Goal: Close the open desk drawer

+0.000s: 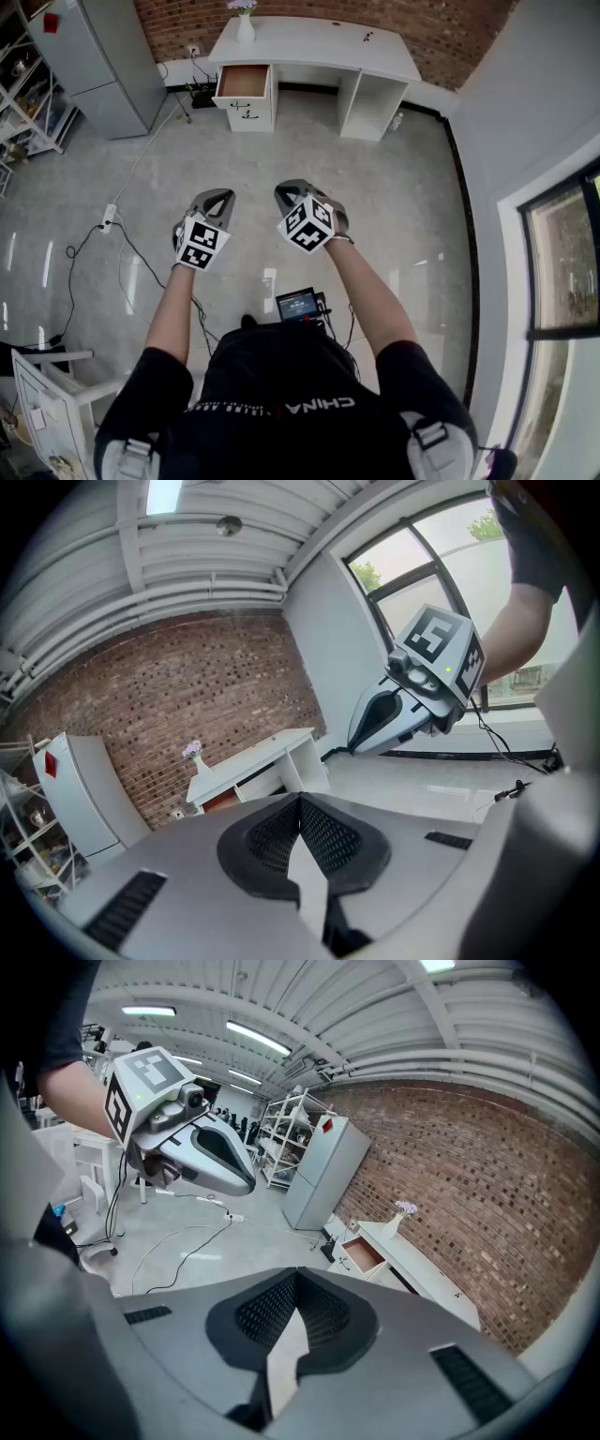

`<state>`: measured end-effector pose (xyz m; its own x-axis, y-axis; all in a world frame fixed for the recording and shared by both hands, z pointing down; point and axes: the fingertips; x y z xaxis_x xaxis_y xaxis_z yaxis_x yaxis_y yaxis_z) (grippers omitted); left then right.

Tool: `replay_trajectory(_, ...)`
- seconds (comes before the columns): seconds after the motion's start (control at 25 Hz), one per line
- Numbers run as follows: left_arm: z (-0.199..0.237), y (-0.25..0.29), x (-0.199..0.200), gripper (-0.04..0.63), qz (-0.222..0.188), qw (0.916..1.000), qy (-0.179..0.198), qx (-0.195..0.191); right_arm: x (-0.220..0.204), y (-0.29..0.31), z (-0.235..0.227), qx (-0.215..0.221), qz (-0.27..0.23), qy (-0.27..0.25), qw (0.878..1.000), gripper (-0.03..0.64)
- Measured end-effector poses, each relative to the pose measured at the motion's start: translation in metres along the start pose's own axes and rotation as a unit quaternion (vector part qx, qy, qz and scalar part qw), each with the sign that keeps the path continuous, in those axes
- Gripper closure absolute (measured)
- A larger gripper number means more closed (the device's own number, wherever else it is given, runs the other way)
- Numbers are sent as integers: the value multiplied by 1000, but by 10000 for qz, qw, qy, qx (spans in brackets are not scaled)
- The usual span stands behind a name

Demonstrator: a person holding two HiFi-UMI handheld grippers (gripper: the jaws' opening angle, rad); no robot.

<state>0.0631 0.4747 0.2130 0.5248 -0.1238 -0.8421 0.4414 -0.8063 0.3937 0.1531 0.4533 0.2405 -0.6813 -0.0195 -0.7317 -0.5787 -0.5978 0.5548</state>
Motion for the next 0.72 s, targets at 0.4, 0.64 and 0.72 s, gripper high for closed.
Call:
replay_trajectory(0.4, -2, 3, 0, 583, 78, 9999, 139, 14, -6, -1, -8, -43, 40, 38, 10000, 601)
replay_trajectory(0.64, -5, 6, -3, 583, 116, 9999, 118, 13, -11, 0, -10, -26, 6, 165, 9999, 601)
replay_trajectory(0.72, -6, 5, -1, 583, 82, 10000, 55, -17, -11, 0, -10, -37, 8, 140, 9999, 601)
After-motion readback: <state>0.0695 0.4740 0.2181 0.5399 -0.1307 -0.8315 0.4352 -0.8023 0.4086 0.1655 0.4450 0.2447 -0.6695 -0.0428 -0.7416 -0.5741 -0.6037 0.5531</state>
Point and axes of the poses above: the fingertips, and each gripper's own axes: y forward along the fingers, z to its left, x out of its top, and after that the axes turned 1 degree about y, right-handed
